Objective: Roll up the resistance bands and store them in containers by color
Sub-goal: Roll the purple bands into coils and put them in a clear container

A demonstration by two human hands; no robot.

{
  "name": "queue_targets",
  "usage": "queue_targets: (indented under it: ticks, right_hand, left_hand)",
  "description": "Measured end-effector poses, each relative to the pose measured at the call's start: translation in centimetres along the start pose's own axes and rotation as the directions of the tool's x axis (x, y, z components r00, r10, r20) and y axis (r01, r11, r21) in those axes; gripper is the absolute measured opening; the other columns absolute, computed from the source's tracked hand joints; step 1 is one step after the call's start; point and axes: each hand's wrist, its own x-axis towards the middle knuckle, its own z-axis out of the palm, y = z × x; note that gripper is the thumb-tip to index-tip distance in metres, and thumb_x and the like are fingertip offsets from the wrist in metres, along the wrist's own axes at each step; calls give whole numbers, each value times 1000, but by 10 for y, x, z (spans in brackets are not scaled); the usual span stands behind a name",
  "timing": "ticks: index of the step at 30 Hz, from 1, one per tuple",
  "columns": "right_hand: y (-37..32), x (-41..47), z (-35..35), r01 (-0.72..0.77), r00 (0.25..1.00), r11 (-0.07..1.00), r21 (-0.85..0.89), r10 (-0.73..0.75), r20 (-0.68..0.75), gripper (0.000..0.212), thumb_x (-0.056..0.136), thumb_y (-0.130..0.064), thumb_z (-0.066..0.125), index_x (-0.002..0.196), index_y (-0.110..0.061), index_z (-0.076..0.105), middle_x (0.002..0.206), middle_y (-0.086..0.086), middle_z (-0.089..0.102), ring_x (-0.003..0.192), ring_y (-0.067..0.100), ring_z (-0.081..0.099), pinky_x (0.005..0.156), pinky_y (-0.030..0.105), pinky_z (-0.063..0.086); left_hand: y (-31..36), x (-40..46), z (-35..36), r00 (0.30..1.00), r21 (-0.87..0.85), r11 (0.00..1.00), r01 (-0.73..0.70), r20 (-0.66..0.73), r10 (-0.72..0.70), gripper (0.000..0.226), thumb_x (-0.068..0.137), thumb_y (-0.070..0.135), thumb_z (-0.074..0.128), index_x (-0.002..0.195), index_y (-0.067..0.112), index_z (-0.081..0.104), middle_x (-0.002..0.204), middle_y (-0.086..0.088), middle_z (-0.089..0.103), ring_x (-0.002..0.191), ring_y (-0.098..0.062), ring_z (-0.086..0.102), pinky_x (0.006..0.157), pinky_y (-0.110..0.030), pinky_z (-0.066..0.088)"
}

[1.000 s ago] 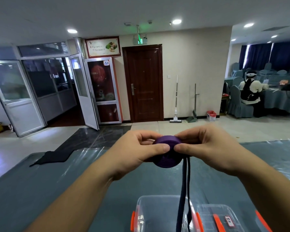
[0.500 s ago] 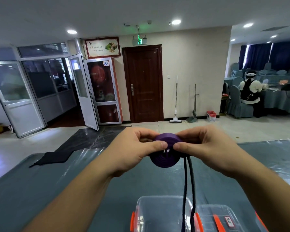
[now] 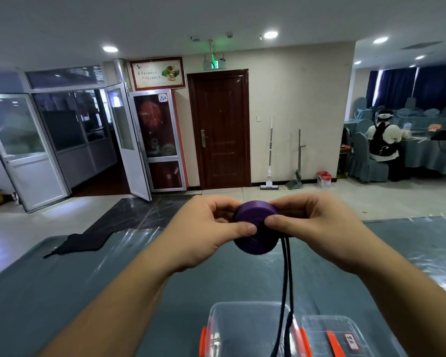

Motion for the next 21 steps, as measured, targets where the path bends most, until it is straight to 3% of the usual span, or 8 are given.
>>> queue_targets:
  ticks: [4, 6, 11, 14, 18, 21]
  right_hand:
    - [6, 0, 2, 33, 994, 977, 211, -9, -111, 35, 77, -17, 75, 111, -10, 78, 102, 9, 81, 98, 23, 78, 82, 21, 60]
    - [5, 1, 1, 29, 996, 980, 196, -11, -92, 34, 77, -17, 75, 110, -11, 78, 101, 8, 82, 96, 22, 78, 80, 21, 60]
    - [-2, 2, -2, -12, 1000, 996, 87, 10, 22, 32, 76, -24, 77, 107, -19, 81, 99, 2, 82, 95, 17, 79, 80, 19, 60]
    - [-2, 1, -2, 3, 1000, 981, 192, -1, -11, 29, 74, -22, 79, 102, -26, 83, 103, 5, 82, 98, 20, 78, 82, 19, 59]
    - [0, -1, -4, -19, 1000, 982, 187, 18, 5, 33, 77, -20, 78, 110, -18, 81, 104, 8, 81, 98, 24, 78, 82, 22, 60]
    - [-1, -2, -6, -85, 993, 992, 88, 77, 88, 32, 77, -22, 78, 108, -16, 81, 100, 7, 82, 95, 23, 79, 81, 22, 60]
  left_hand:
    - [1, -1, 8, 995, -383, 923, 32, -77, -67, 30, 74, 18, 85, 103, 20, 80, 102, -9, 80, 96, -23, 78, 79, -26, 61]
    - [0, -1, 10, 992, -442, 894, 75, -56, -111, 25, 76, 12, 84, 99, 18, 80, 103, -14, 80, 93, -24, 78, 78, -29, 62]
    - [5, -2, 1, 996, -262, 961, 83, 40, -75, 25, 83, 14, 84, 107, 21, 80, 103, -8, 80, 95, -24, 78, 76, -26, 62]
    - [4, -1, 6, 998, -397, 916, 62, -4, -69, 31, 78, 21, 83, 110, 21, 80, 107, -10, 80, 99, -25, 78, 80, -29, 62]
    - [-1, -1, 12, 995, -475, 875, 93, 8, -101, 33, 80, 21, 82, 112, 17, 79, 111, -13, 79, 103, -27, 76, 86, -35, 62]
    - [2, 0, 6, 995, -281, 955, 97, 59, -84, 24, 82, 16, 84, 106, 18, 80, 104, -10, 80, 98, -24, 77, 86, -30, 62]
